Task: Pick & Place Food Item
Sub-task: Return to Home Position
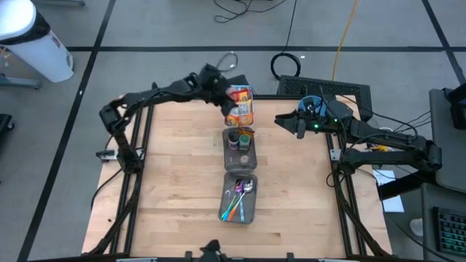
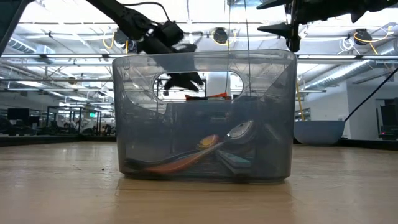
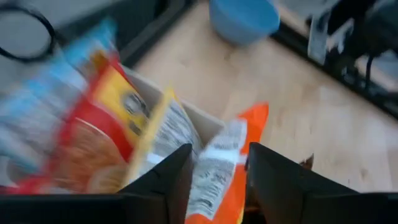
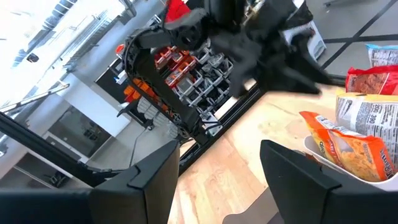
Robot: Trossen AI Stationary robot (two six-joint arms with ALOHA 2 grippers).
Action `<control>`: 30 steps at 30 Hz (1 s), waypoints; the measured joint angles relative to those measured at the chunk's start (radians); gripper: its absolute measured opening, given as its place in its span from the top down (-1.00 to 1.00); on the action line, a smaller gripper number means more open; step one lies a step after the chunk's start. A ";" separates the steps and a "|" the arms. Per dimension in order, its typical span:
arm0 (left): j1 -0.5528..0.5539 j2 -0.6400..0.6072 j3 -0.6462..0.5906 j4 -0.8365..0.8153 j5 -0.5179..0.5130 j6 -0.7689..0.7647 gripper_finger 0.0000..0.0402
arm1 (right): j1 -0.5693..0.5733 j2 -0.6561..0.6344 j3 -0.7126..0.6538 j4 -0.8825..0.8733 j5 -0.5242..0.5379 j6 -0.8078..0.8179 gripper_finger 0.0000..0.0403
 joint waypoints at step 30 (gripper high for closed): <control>0.072 -0.767 0.000 -0.391 -0.044 0.028 0.26 | -0.164 -0.171 0.000 0.010 -0.055 -0.208 0.68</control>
